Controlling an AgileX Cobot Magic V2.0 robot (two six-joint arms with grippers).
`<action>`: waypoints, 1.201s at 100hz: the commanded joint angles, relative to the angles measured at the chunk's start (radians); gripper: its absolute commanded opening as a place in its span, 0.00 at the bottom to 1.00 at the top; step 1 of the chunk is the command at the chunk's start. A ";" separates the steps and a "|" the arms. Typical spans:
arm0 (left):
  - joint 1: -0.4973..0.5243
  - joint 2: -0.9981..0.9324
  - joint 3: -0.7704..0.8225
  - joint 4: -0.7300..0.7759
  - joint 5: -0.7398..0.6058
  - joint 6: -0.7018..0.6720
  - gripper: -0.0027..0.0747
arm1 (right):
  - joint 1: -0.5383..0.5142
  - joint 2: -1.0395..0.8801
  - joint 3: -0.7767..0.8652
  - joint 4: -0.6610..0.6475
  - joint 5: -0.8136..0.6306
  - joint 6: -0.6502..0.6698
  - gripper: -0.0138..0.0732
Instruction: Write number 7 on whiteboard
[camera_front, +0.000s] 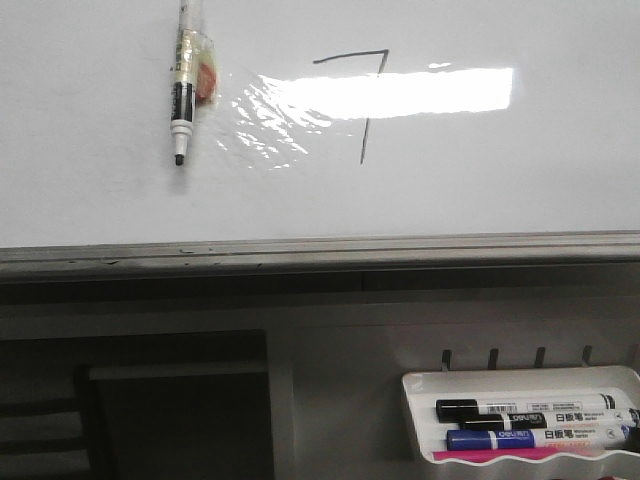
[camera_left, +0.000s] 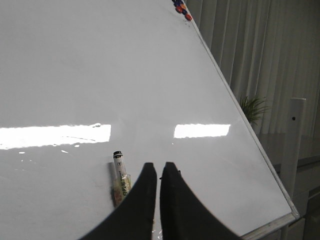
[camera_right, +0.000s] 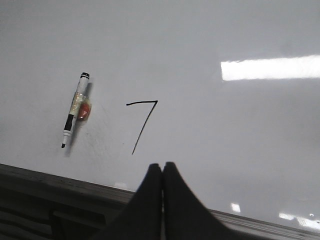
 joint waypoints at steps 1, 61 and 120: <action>0.001 -0.009 -0.021 0.011 -0.024 0.002 0.01 | -0.005 0.012 -0.022 0.026 -0.061 -0.014 0.09; 0.001 -0.009 -0.021 -0.024 -0.024 0.002 0.01 | -0.005 0.012 -0.022 0.061 -0.061 -0.014 0.09; 0.011 0.009 -0.012 0.294 -0.001 -0.133 0.01 | -0.005 0.012 -0.022 0.061 -0.061 -0.014 0.09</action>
